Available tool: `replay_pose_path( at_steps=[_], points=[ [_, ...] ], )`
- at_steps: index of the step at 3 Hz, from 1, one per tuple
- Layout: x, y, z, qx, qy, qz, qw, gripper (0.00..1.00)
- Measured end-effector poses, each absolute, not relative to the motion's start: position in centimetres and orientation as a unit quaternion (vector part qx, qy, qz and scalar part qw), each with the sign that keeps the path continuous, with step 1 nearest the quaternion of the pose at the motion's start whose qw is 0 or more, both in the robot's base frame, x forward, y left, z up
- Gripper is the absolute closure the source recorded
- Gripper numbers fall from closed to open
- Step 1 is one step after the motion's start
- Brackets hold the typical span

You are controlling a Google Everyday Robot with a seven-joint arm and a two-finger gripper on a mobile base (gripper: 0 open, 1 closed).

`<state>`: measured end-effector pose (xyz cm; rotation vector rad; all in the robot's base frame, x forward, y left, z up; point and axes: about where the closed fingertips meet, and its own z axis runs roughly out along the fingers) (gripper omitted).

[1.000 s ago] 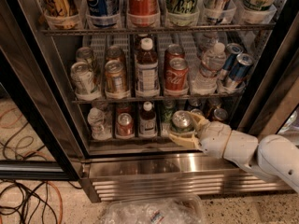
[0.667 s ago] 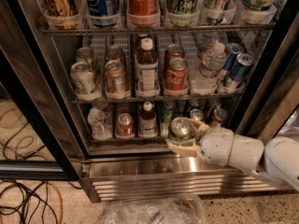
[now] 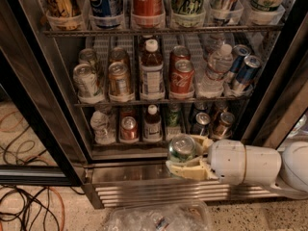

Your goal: Pick green can from bottom shelf of fridge

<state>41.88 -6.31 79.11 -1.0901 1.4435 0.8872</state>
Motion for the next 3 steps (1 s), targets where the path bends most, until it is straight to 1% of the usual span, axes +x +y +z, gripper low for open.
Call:
replay_pose_path(
  at_steps=[1,2,3],
  points=[
    [39.3,-5.5,80.2,-0.44,0.624,0.438,0.474,1.0],
    [37.6,-4.9,80.7,-0.431,0.637,0.484,0.416,1.0],
    [37.3,-4.8,80.7,-0.43,0.639,0.491,0.408,1.0]
  ],
)
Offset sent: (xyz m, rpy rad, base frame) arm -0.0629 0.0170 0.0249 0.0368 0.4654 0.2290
